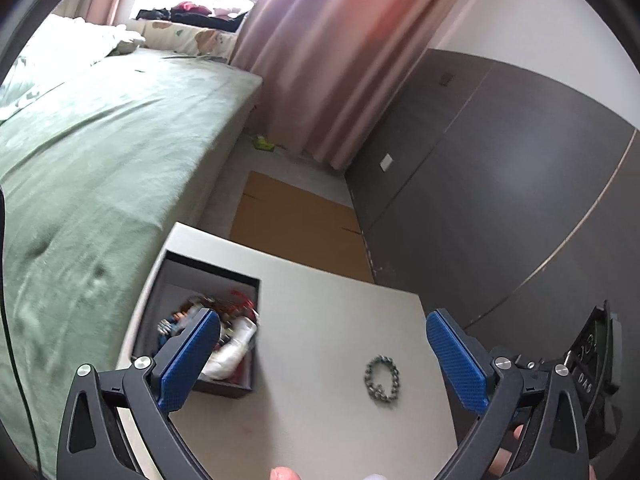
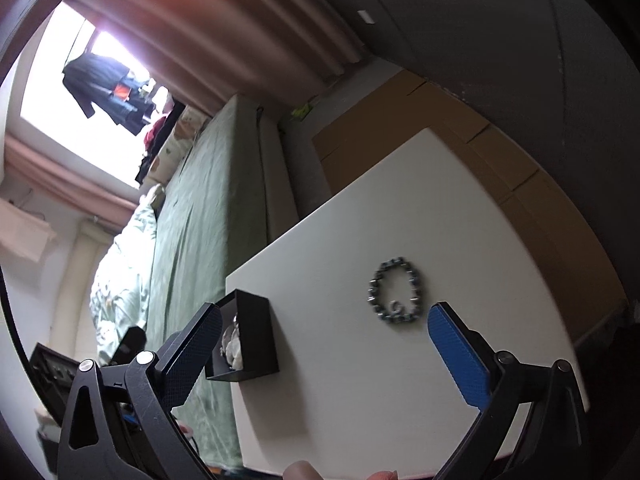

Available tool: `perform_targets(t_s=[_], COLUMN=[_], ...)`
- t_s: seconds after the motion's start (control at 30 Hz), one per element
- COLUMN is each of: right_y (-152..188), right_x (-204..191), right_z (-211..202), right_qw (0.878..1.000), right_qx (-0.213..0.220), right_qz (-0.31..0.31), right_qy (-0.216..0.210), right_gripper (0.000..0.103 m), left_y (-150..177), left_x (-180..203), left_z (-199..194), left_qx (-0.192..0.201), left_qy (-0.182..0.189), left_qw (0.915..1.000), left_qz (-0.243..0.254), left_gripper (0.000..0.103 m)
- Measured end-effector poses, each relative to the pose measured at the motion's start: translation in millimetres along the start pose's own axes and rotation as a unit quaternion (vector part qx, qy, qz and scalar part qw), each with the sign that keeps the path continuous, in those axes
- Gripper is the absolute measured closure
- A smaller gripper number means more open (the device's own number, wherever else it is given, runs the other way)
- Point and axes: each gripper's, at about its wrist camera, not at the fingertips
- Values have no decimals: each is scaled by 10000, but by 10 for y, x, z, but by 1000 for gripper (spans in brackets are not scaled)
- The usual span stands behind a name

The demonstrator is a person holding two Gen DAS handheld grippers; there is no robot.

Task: Organize jewelry
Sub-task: 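Move the left gripper to the grey metal bead bracelet and grasp it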

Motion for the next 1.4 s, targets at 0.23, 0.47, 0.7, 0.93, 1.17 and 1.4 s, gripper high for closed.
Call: perform_targets(t_s=[0.23, 0.47, 0.7, 0.93, 1.17, 1.4], right_y=[-52, -156, -242, -310, -364, -382], right_x=[217, 390, 501, 640, 672, 704], right_z=[-325, -609, -641, -586, -538, -446], right_qw=[9992, 9973, 9968, 9968, 9966, 9964], right_qx=[365, 658, 560, 454, 289, 172], right_qz=[90, 28, 98, 309, 223, 243], right_qy=[158, 317, 557, 589, 734, 796], right_gripper=[0, 0, 0, 0, 15, 18], left_y=[162, 326, 429, 486, 564, 711], left_x=[279, 533, 748, 1006, 1202, 1263], left_z=[24, 146, 400, 741, 1246, 1513], left_qx=[-89, -325, -653, -1021, -1647, -1944], left_qy=[144, 238, 89, -31, -295, -543], left_qw=[9996, 9983, 9942, 9851, 9673, 9581], left_qz=[236, 424, 854, 1381, 1905, 2031], left_gripper=[0, 0, 0, 17, 42, 57])
Point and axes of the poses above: each gripper's, at about its wrist camera, not at the fingertips, and z roughly the way its jaws point, x to its right, y to its underside, and after that the axes turned 15 degrees about -y, right-handed
